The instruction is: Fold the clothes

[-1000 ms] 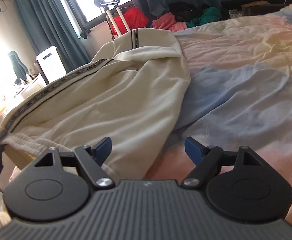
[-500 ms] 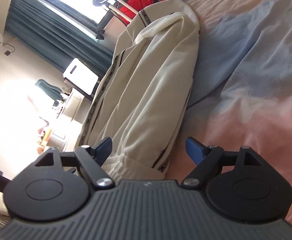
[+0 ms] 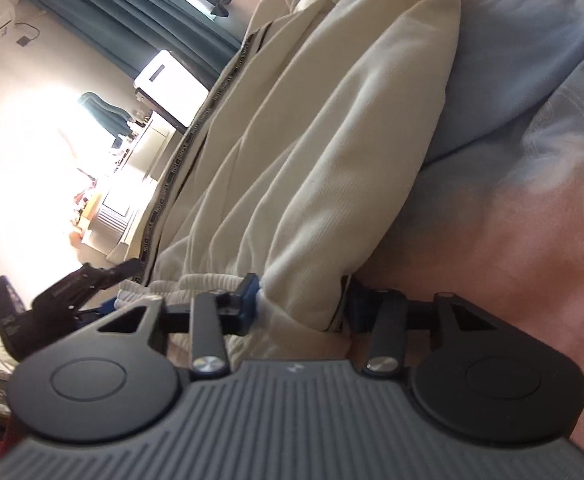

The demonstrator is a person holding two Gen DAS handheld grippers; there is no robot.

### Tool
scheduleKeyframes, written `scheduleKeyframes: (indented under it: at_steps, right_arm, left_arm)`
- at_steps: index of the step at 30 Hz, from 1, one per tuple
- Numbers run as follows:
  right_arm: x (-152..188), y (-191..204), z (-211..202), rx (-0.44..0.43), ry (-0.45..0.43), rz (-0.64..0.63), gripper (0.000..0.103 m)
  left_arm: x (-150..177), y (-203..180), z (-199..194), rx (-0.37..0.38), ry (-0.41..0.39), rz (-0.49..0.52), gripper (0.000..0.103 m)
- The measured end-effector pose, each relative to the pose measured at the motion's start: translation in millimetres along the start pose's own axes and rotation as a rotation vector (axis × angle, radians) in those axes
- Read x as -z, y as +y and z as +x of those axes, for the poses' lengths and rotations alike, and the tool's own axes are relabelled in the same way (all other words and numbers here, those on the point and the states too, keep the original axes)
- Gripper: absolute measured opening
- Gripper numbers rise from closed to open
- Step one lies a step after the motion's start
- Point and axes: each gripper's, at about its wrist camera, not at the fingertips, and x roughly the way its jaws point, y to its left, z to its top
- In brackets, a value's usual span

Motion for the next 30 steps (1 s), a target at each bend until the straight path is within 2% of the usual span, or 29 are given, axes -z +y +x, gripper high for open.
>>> scheduleKeyframes:
  at_steps: [2, 4, 6, 10, 12, 14, 18, 21, 24, 30]
  right_arm:
    - [-1.9, 11.0, -13.9, -0.026, -0.058, -0.029, 0.029]
    - [-6.2, 20.3, -30.1, -0.089, -0.119, -0.037, 0.027]
    - [-10.0, 26.0, -42.5, -0.126, -0.157, -0.040, 0.027]
    - [-7.9, 14.4, -32.2, -0.021, -0.099, -0.026, 0.027]
    - [-2.3, 3.2, -20.5, 0.029, -0.048, -0.003, 0.027]
    - [2.5, -3.8, -11.2, 0.058, -0.014, 0.007, 0.027]
    - [11.6, 2.5, -19.7, -0.012, -0.084, 0.074, 0.026]
    - [23.1, 26.8, -17.3, -0.041, -0.075, 0.028, 0.025]
    - [36.1, 58.6, 3.2, -0.094, -0.049, 0.013, 0.024]
    - [53.5, 148.8, 79.2, -0.273, 0.011, -0.010, 0.024]
  left_arm:
    - [3.5, 9.5, 8.2, 0.032, -0.004, -0.059, 0.070]
    - [7.1, 16.1, 12.3, 0.063, -0.011, -0.098, 0.070]
    - [10.2, 16.9, 11.3, 0.072, -0.019, -0.093, 0.055]
    - [10.1, 19.1, 12.9, 0.070, -0.016, -0.113, 0.035]
    - [8.9, 15.9, 9.4, 0.093, -0.030, -0.110, 0.021]
    - [5.4, 8.1, -1.6, 0.101, -0.092, -0.099, 0.020]
    - [-7.3, -7.3, -24.8, 0.094, -0.229, -0.085, 0.018]
    - [-32.1, -8.6, -36.2, 0.085, -0.275, -0.138, 0.017]
    - [-71.3, -3.8, -47.6, 0.060, -0.321, -0.134, 0.017]
    - [-181.5, 31.0, -53.5, -0.070, -0.381, -0.075, 0.017]
